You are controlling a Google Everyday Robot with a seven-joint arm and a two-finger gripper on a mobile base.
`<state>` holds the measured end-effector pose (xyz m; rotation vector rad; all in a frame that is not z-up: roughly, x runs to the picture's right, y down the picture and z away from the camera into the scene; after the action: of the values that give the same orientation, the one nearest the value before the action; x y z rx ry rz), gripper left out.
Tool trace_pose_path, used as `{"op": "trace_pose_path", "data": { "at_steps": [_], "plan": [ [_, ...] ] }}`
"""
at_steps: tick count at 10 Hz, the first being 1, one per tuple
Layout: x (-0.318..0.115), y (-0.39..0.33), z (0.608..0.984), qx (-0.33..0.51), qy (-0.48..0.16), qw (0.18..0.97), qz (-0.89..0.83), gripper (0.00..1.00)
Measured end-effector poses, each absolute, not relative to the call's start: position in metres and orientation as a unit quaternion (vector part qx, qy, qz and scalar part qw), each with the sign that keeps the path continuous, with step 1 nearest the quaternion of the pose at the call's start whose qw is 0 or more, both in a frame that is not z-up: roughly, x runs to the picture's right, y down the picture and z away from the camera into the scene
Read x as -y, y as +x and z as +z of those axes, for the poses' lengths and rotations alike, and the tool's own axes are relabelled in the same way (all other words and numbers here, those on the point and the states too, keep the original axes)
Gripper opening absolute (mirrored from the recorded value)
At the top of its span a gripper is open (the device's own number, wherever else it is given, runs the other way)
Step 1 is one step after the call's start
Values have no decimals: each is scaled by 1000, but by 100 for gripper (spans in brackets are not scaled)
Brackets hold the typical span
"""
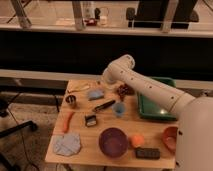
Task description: Place fork in paper cup
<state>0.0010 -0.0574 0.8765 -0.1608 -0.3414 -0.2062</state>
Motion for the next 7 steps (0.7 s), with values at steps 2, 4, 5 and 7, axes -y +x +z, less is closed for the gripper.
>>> {"op": "trace_pose_path", "data": {
  "at_steps": [2,4,5,7],
  "plan": [
    [60,-1,881,171,-81,976,-106,0],
    [64,5,890,170,-85,975,-112,0],
    [67,9,893,169,-87,975,-112,0],
    [71,13,902,169,-93,974,-116,0]
  ]
}}
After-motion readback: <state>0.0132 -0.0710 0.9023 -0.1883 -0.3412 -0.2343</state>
